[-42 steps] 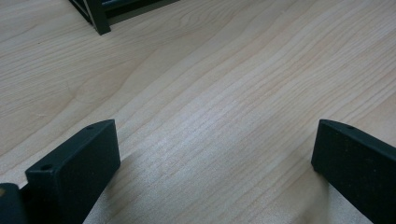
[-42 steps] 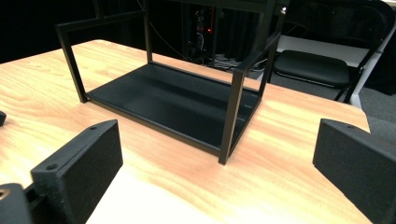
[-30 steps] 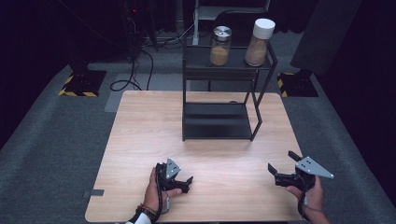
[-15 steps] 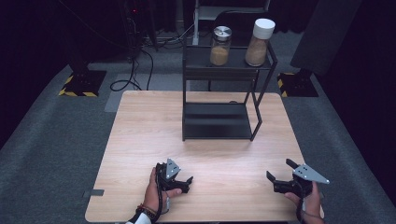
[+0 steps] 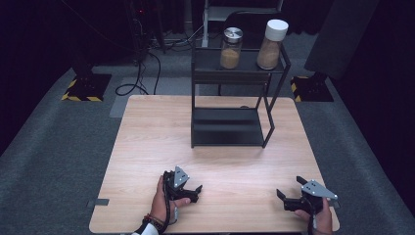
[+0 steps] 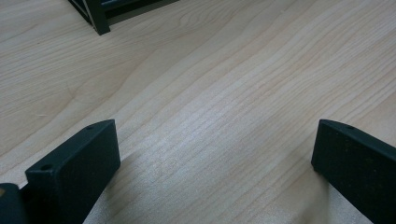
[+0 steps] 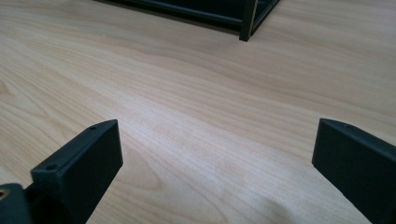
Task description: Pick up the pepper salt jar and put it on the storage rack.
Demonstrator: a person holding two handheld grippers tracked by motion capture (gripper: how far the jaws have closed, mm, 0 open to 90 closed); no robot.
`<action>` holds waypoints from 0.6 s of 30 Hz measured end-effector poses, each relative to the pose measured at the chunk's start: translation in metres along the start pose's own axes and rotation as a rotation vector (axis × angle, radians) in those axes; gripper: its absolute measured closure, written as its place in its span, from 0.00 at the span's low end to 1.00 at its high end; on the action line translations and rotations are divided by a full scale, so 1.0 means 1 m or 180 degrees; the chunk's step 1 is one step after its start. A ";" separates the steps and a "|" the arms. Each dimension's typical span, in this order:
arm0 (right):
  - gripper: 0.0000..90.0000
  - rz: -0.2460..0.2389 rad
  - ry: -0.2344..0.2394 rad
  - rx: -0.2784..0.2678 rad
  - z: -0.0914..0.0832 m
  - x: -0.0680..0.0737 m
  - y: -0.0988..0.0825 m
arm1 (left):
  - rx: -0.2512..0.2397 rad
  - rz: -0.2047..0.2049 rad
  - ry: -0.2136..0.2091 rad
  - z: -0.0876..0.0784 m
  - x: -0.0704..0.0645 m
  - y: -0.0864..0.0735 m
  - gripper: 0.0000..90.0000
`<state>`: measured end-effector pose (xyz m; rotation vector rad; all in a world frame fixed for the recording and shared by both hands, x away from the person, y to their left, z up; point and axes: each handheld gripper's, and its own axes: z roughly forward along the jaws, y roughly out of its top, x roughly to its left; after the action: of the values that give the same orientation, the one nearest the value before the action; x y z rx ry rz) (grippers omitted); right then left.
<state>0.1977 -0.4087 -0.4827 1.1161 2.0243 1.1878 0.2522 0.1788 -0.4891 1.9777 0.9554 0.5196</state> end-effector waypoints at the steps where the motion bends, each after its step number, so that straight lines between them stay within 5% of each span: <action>1: 0.01 0.0006 -0.0002 0.0015 0.000 0.000 -0.001 | -0.0001 -0.0001 0.0000 0.000 0.000 0.000 0.01; 18: 0.01 0.0002 0.0025 0.0326 0.010 -0.001 0.005 | 0.0000 0.0000 0.0001 0.000 0.000 0.000 0.01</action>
<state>0.2075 -0.4036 -0.4829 1.1623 2.1116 1.1010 0.2521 0.1788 -0.4891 1.9776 0.9555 0.5198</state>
